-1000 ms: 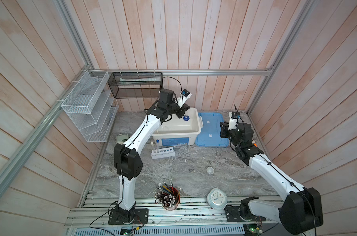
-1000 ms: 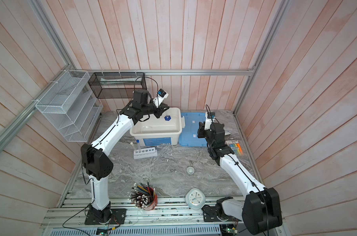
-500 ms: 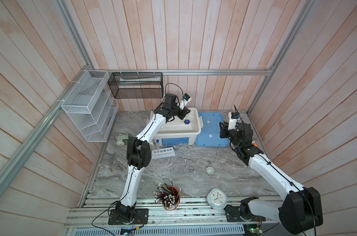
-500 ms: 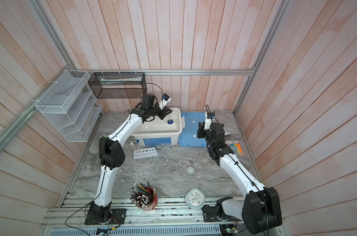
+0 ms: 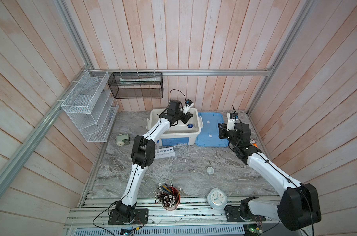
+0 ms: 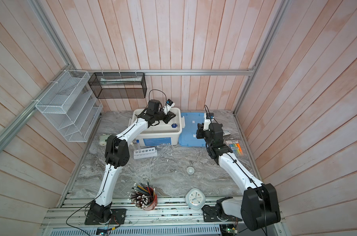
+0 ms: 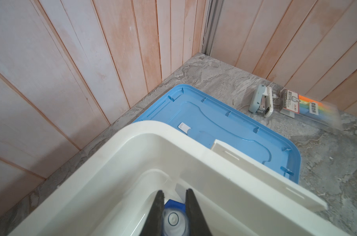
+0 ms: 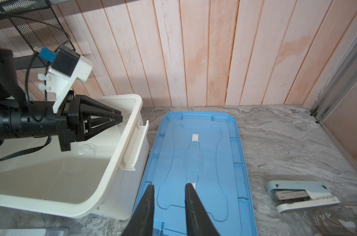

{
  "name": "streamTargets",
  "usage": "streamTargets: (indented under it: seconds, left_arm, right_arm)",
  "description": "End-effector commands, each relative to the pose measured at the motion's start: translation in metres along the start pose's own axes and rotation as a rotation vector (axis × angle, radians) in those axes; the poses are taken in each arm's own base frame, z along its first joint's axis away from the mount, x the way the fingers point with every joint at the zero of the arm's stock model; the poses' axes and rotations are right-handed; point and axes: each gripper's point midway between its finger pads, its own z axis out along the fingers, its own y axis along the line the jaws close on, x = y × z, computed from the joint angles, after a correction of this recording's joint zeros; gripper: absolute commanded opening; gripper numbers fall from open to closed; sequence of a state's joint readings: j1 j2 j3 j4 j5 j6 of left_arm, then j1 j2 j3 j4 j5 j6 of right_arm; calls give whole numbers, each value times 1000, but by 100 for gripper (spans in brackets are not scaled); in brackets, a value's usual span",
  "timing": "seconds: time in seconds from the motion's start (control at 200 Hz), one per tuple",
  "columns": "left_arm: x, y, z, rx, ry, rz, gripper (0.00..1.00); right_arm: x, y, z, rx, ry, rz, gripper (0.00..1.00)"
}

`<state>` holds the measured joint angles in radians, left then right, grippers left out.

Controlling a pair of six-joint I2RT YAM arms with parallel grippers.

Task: Organize the chemistry lab equipment
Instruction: 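Lower the cylinder into the white tub with the left gripper, then open the left gripper to release the cylinder upright in the tub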

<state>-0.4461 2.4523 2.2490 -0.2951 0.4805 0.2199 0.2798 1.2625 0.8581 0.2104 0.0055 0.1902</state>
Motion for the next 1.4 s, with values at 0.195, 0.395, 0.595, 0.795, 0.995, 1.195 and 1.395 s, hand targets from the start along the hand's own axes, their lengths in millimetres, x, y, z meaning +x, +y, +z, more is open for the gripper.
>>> streamTargets:
  seconds: [0.195, 0.395, 0.595, 0.795, 0.995, 1.195, 1.395]
  left_arm:
    - [14, 2, 23, -37, 6, 24, 5]
    - [22, 6, 30, -62, 22, 18, 5]
    - [25, 8, 34, -74, 25, 14, 5]
    - [29, 9, 38, -79, 29, 14, 5]
    - [27, 8, 40, -84, 26, 21, 9]
    - [23, 7, 39, -83, 20, 26, 16]
    - [18, 6, 35, -82, 13, 29, 29]
  right_arm:
    - [12, -2, 5, -3, 17, 7, 27]
    - [18, -3, 7, -5, 24, 7, 27]
    - [22, -3, 9, -10, 30, 6, 27]
    - [24, -3, 10, -13, 31, 6, 27]
    - [27, -2, 11, -18, 35, 11, 27]
    - [28, -2, 11, -21, 36, 12, 27]
    - [25, -1, 10, -23, 31, 17, 27]
